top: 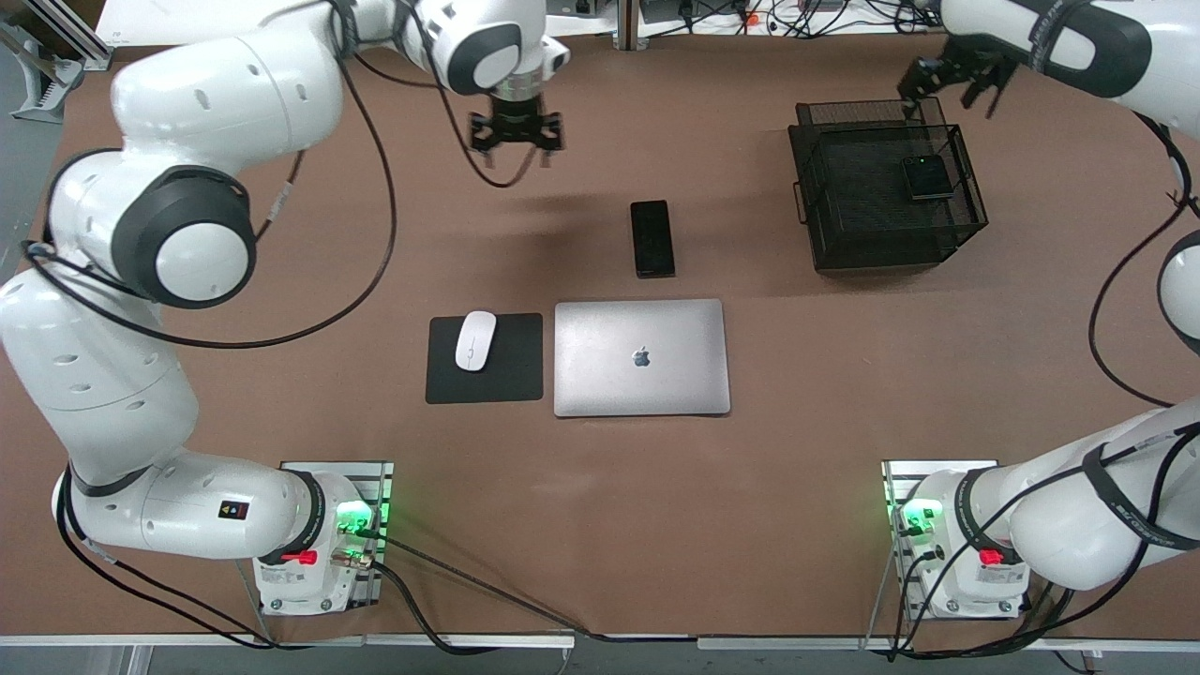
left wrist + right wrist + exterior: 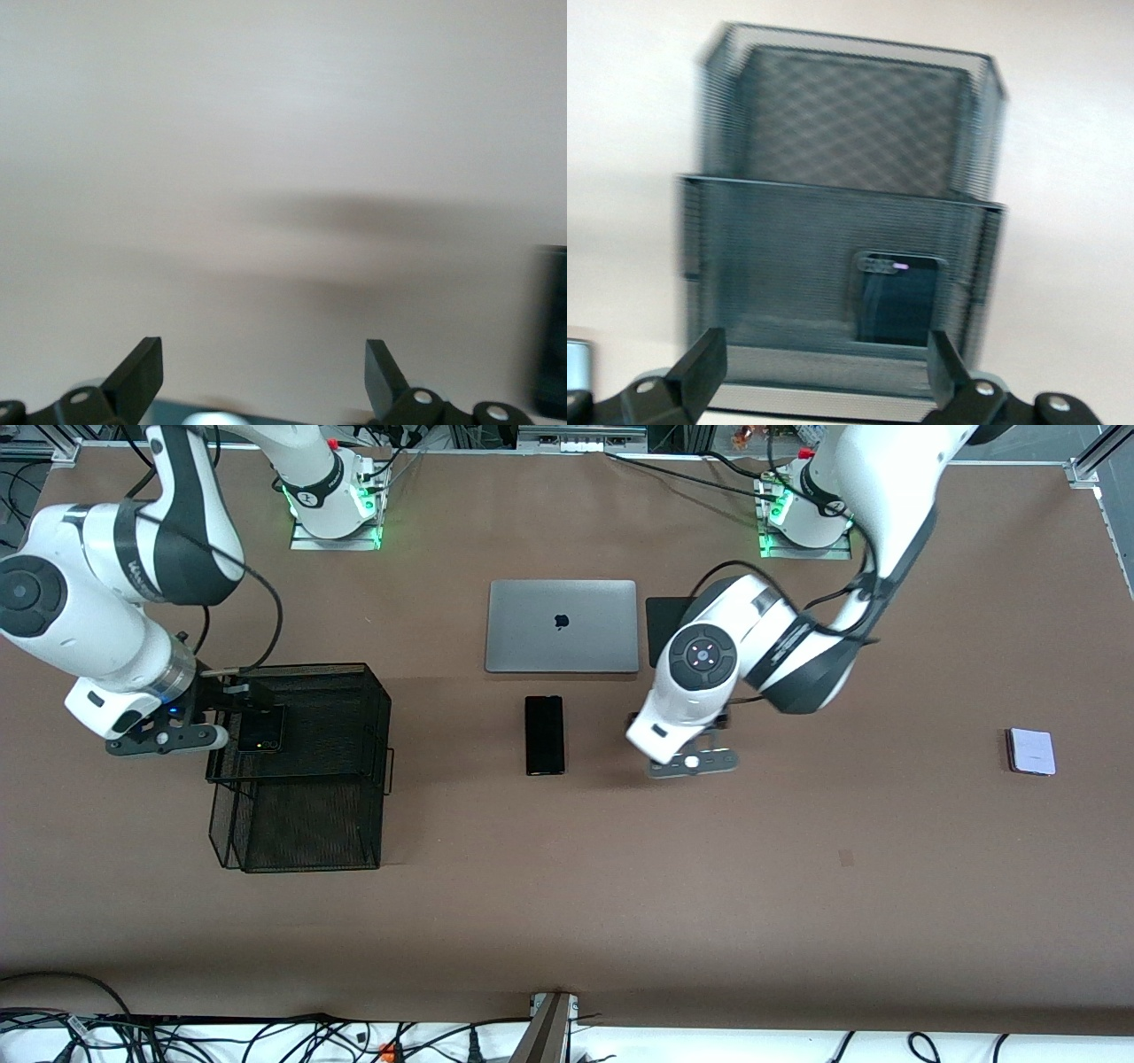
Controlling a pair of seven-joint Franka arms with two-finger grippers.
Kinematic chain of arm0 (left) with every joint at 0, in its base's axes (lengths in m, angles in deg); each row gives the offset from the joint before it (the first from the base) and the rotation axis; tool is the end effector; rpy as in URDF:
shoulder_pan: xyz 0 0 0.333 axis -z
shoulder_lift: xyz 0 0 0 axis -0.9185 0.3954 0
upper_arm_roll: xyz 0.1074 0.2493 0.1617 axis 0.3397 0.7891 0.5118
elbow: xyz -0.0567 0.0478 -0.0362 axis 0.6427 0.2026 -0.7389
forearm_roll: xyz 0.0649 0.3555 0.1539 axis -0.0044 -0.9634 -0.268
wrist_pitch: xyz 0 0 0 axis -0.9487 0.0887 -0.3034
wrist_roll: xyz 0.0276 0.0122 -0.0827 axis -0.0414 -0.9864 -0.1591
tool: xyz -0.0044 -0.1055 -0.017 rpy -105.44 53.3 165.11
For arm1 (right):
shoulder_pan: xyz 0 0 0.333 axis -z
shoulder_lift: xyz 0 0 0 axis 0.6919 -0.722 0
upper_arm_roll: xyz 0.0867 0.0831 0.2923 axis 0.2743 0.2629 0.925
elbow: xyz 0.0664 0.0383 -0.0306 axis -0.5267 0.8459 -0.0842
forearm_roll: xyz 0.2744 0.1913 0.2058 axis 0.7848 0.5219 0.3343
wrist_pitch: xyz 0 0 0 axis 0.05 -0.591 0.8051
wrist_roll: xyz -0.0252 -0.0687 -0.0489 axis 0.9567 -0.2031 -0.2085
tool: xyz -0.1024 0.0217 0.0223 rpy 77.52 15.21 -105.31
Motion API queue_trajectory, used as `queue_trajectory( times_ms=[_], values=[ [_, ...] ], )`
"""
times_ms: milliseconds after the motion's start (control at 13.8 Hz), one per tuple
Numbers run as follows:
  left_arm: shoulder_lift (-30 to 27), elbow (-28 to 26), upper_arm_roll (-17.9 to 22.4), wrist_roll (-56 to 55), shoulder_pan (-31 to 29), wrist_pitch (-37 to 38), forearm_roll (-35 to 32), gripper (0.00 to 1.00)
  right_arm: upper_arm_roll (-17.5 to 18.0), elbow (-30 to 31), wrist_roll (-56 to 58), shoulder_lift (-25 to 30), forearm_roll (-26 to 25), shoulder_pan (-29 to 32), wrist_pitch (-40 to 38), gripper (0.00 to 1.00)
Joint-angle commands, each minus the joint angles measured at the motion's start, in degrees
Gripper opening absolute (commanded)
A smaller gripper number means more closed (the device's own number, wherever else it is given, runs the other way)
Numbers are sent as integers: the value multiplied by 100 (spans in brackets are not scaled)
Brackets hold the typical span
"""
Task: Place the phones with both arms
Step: 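Grasp the slab with the right gripper while the left gripper reaches the Huawei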
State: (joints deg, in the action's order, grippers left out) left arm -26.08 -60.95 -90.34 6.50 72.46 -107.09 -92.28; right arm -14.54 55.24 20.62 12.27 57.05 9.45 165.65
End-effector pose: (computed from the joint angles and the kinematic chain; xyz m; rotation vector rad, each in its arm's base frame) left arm 0.5837 -0.3238 0.3421 -2.8880 -0.1257 0.1726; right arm 0.5944 0.0903 0.4492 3.1090 0.2053 -0.0513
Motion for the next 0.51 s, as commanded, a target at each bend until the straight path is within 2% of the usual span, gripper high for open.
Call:
queue_trajectory(
  times_ms=[0,218,290,435],
  values=[
    [-228,-192,25,577,-301,675,-848,100,-7,-816,-902,-661,466,-625,-335,100],
    [-211,-271,-62,2075,-1687,633,-762,100,80,-1676,-1922,-1522,1065,-1355,-336,100],
    [-185,-280,-62,2569,-2031,545,-710,100,185,-2002,-2282,-1864,1179,-1505,-318,100],
    [-97,-332,34,2811,-2428,308,-998,100,475,-2643,-3125,-2506,1268,-1725,-152,100]
  ],
)
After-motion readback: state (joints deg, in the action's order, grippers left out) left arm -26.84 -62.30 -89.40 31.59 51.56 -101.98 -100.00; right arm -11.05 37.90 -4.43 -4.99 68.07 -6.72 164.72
